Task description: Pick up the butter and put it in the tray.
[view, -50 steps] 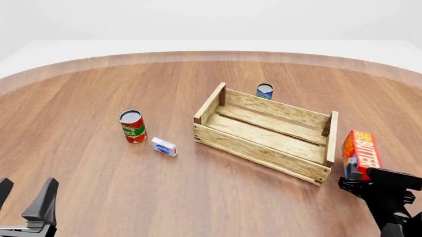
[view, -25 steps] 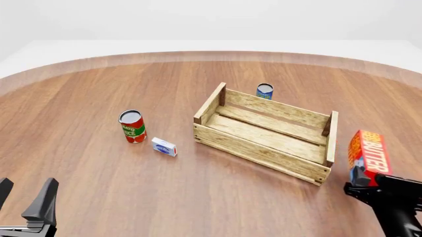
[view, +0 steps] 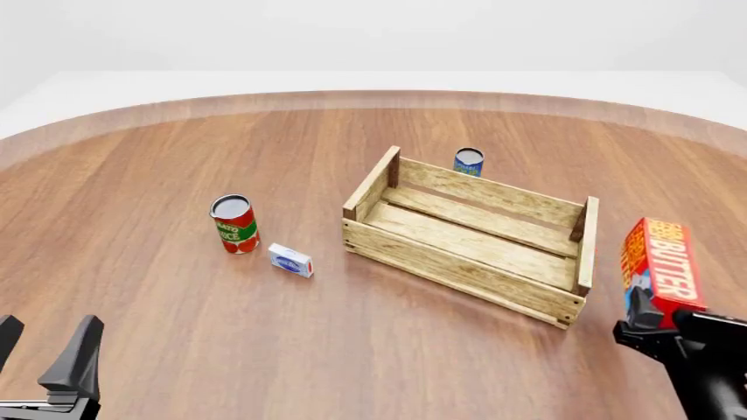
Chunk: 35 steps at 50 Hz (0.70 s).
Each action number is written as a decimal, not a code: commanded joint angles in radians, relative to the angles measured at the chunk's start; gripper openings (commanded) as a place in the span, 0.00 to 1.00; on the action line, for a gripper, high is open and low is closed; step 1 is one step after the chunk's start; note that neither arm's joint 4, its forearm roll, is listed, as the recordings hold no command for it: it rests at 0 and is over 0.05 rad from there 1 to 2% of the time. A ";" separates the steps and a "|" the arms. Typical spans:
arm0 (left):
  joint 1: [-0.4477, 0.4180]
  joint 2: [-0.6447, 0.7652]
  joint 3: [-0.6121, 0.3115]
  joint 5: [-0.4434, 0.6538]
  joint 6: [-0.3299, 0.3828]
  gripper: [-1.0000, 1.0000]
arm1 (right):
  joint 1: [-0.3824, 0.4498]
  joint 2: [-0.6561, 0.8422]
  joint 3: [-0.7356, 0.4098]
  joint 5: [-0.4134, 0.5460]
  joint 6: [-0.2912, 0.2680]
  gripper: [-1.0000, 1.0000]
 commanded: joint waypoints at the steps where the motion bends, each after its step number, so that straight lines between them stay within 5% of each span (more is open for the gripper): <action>1: 0.000 0.000 0.000 0.000 0.000 1.00 | 0.016 -0.057 0.000 0.006 0.015 0.00; 14: 0.000 0.000 0.000 0.000 0.000 1.00 | 0.027 -0.301 0.000 0.213 -0.003 0.00; 35: 0.000 0.000 0.000 0.000 0.000 1.00 | 0.062 -0.510 -0.001 0.386 -0.024 0.00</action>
